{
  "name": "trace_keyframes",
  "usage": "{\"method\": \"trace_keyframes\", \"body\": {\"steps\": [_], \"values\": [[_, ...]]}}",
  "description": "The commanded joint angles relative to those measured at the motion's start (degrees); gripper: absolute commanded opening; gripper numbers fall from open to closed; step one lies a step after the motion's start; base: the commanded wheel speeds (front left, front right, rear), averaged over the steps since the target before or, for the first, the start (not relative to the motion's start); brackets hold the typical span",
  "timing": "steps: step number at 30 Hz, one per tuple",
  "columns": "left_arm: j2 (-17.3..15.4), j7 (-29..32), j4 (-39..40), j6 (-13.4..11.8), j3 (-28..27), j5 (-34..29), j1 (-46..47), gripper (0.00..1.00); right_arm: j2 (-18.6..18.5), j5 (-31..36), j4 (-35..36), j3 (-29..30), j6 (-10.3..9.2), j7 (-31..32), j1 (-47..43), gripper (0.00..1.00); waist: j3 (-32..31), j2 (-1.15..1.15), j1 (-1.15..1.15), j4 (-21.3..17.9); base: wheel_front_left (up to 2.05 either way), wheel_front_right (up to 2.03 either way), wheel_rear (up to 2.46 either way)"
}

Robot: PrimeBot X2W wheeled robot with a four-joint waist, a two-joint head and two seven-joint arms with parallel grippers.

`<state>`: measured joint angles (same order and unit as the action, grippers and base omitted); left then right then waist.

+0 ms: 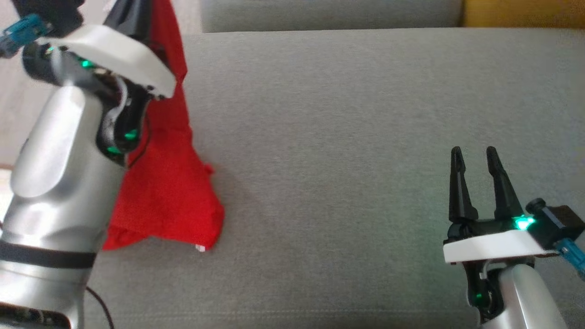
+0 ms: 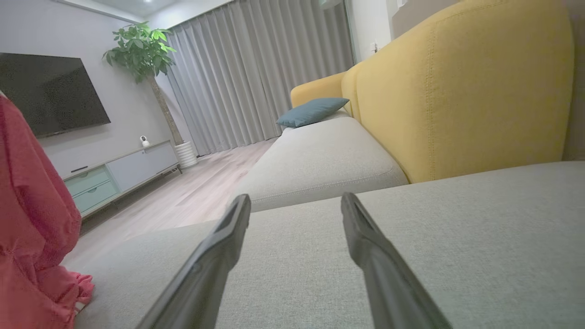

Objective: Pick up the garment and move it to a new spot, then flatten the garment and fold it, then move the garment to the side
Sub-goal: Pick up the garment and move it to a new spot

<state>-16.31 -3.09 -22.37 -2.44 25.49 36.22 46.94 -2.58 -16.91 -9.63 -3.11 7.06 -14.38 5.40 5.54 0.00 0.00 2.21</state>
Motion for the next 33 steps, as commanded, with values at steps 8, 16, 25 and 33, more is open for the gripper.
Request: {"method": "trace_keyframes", "body": {"steps": [8,16,25,33], "values": [[1.61,1.38,7.73,-2.76,-0.11,-0.41,3.8,0.0,-0.3,-1.8,3.14,-2.84,0.43,-0.62,3.42,1.0,1.97,0.0,0.0,-7.94,0.0,0.0,0.0],[6.67,-0.61,8.55,-4.59,0.99,-1.41,9.15,0.0,-0.3,-3.58,4.74,-5.25,0.43,-0.62,5.24,1.0,4.38,0.0,0.0,-15.15,0.0,0.0,0.0],[8.62,-3.14,0.92,-5.37,1.74,-3.04,12.94,0.0,-0.3,-5.07,5.8,-6.99,0.43,-0.62,5.83,1.0,6.46,0.0,0.0,-19.88,0.0,0.0,0.0],[9.2,-6.05,-12.02,-3.49,2.03,-2.6,14.51,1.0,-0.3,-5.48,6.65,-6.82,0.43,-0.62,6.1,1.0,8.11,0.0,0.0,-19.64,0.0,0.0,0.0]]}}
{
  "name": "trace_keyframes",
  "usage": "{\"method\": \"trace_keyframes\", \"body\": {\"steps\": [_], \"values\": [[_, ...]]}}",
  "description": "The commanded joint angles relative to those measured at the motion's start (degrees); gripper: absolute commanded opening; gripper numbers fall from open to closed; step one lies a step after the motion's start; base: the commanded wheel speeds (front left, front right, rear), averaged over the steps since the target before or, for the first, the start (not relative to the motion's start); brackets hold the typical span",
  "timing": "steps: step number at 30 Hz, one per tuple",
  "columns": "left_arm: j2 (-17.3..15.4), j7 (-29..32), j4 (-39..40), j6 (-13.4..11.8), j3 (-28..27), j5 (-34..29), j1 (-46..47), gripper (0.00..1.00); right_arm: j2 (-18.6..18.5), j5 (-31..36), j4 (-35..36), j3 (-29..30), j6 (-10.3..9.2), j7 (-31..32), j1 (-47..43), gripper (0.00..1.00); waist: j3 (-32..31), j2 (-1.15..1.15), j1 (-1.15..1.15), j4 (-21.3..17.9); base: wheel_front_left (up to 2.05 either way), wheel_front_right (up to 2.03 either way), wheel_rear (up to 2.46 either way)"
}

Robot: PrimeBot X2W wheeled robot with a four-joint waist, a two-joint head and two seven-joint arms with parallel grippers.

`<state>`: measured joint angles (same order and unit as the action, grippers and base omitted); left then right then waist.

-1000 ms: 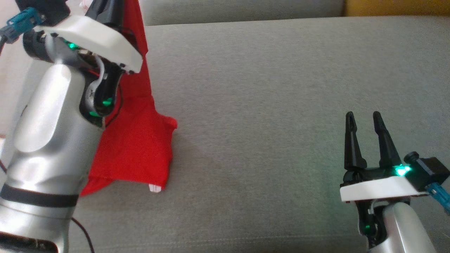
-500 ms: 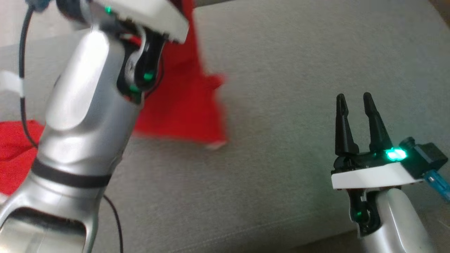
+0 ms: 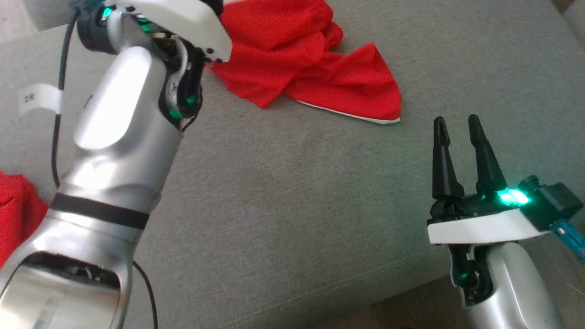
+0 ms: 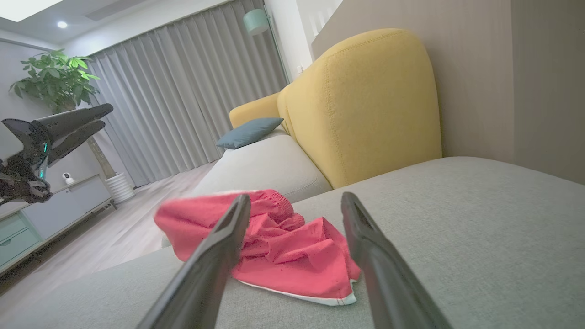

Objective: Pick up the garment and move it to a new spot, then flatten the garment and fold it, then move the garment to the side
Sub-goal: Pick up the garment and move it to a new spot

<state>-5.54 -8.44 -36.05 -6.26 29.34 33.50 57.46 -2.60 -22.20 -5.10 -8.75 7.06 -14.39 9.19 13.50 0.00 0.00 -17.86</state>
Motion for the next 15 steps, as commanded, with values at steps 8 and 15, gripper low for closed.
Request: {"method": "trace_keyframes", "body": {"steps": [8,15], "values": [[-4.36,-4.53,-2.26,3.45,-2.43,0.12,2.83,1.0,-0.28,1.32,0.95,1.15,0.43,-0.61,1.54,1.0,-1.09,0.0,0.0,5.75,0.0,0.0,0.0],[-7.89,-6.37,3.87,3.73,-2.78,-1.85,-7.84,1.0,-0.28,3.48,-0.63,3.46,0.43,-0.61,0.15,1.0,-4.49,0.0,0.0,11.96,0.0,0.0,0.0]]}}
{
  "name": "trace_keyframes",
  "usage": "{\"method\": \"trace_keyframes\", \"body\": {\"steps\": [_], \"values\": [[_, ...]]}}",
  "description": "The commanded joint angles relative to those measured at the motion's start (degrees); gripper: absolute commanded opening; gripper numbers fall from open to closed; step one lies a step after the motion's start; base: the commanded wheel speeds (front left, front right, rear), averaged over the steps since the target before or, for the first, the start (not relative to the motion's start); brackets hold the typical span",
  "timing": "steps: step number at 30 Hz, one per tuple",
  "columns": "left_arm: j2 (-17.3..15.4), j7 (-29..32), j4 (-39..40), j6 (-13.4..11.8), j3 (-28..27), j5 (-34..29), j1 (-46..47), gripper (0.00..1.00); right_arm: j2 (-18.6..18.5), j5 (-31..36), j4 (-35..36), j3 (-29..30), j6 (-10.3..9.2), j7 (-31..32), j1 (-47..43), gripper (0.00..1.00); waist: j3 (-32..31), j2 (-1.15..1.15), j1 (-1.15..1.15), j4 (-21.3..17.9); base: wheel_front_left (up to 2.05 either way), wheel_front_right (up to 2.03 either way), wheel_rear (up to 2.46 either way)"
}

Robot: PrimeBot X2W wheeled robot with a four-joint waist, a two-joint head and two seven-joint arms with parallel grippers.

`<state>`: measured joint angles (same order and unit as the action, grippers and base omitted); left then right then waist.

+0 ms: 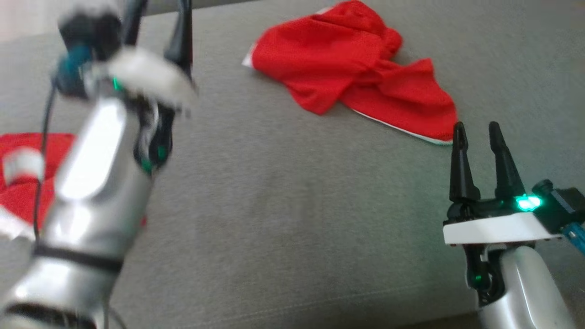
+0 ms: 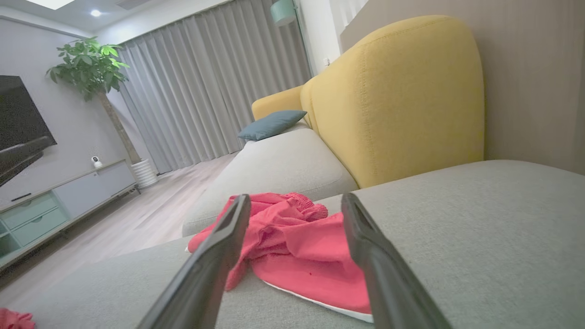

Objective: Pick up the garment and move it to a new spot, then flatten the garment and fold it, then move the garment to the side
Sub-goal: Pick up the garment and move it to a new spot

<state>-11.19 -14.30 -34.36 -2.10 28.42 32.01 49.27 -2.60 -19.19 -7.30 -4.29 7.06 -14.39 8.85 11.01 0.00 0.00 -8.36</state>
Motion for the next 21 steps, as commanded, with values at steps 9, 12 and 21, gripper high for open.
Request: {"method": "trace_keyframes", "body": {"steps": [9,12,21], "values": [[-2.03,-0.68,20.36,-3.77,-5.91,-4.18,-24.67,1.0,-0.28,3.26,-0.01,1.7,0.43,-0.61,-2.55,1.0,-6.8,0.0,0.0,9.83,0.0,0.0,0.0],[-0.9,-0.69,25.75,-4.68,-7.17,-6.9,-31.76,1.0,-0.28,3.85,-0.6,2.14,0.43,-0.61,-3.43,1.0,-7.79,0.0,0.0,11.37,0.0,0.0,0.0],[3.02,-0.69,31.24,-3.61,-12.27,-11.08,-39.97,1.0,-0.28,4.72,-1.17,2.62,0.43,-0.61,-4.25,1.0,-8.18,0.0,0.0,13.41,0.0,0.0,0.0]]}}
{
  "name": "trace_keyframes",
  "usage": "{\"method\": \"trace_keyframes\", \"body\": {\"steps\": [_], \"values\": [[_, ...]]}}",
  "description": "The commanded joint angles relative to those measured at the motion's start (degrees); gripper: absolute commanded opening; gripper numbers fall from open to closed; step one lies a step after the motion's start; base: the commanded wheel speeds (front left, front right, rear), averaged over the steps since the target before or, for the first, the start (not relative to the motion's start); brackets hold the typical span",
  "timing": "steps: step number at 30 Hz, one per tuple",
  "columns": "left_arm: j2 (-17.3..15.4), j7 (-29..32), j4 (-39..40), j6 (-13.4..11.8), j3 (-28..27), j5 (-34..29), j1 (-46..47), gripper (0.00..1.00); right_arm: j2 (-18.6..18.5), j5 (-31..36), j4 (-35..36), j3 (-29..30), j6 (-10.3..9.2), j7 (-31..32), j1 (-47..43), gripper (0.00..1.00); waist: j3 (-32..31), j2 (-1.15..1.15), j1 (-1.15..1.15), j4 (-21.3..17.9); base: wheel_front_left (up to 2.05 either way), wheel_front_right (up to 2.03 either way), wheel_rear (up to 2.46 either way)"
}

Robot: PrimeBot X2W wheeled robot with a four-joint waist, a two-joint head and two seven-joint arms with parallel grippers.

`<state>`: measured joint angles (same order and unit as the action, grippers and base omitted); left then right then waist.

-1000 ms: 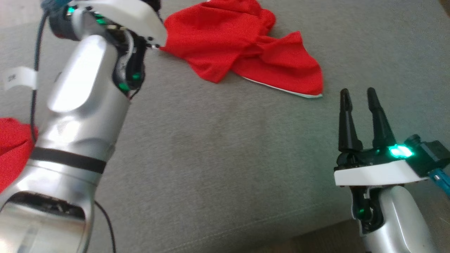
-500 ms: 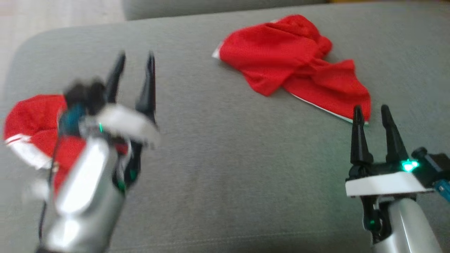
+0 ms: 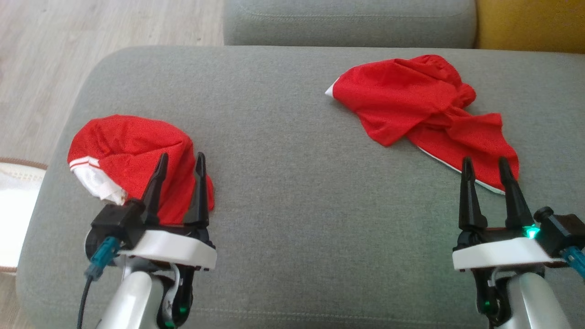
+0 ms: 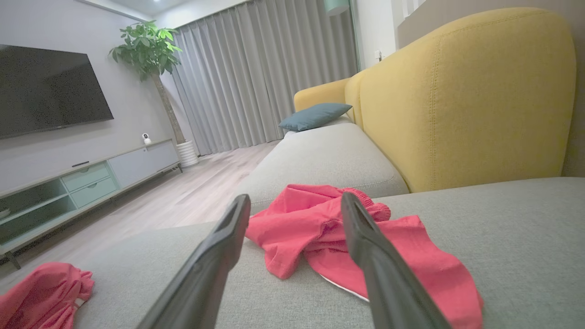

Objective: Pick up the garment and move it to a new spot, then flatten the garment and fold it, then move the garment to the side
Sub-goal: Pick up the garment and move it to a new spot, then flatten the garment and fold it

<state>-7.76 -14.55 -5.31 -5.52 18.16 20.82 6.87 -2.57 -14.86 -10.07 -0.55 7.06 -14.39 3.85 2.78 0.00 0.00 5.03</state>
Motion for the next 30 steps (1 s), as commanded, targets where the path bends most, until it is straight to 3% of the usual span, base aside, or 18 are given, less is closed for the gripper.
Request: {"method": "trace_keyframes", "body": {"steps": [1,8,18,24,30], "values": [[-0.1,-0.44,2.18,0.17,-2.22,-0.45,2.27,1.0,-0.31,0.57,1.57,-1.03,0.43,-0.61,0.81,1.0,0.2,0.0,0.0,0.25,0.0,0.0,0.0],[2.13,-0.44,0.76,2.92,-3.06,-2.14,2.13,1.0,-0.31,3.69,1.23,-1.68,0.43,-0.61,3.62,1.0,2.53,0.0,0.0,2.68,0.0,0.0,0.0],[4.41,-0.44,-1.42,6.12,-2.57,-2.68,5.58,1.0,-0.31,15.96,-11.67,-3.41,0.43,6.37,17.65,1.0,9.53,0.0,0.0,9.74,0.0,0.0,0.0],[4.8,-0.44,-1.99,6.71,-2.29,-2.1,7.35,1.0,-0.31,22.49,-21.91,2.9,0.43,11.64,25.5,1.0,12.54,0.0,0.0,12.91,0.0,0.0,0.0],[4.86,-0.44,-1.53,6.11,-1.68,-0.4,8.23,1.0,-0.31,28.91,-27.24,8.97,0.43,12.81,30.12,1.0,14.47,0.0,0.0,14.22,0.0,0.0,0.0]]}}
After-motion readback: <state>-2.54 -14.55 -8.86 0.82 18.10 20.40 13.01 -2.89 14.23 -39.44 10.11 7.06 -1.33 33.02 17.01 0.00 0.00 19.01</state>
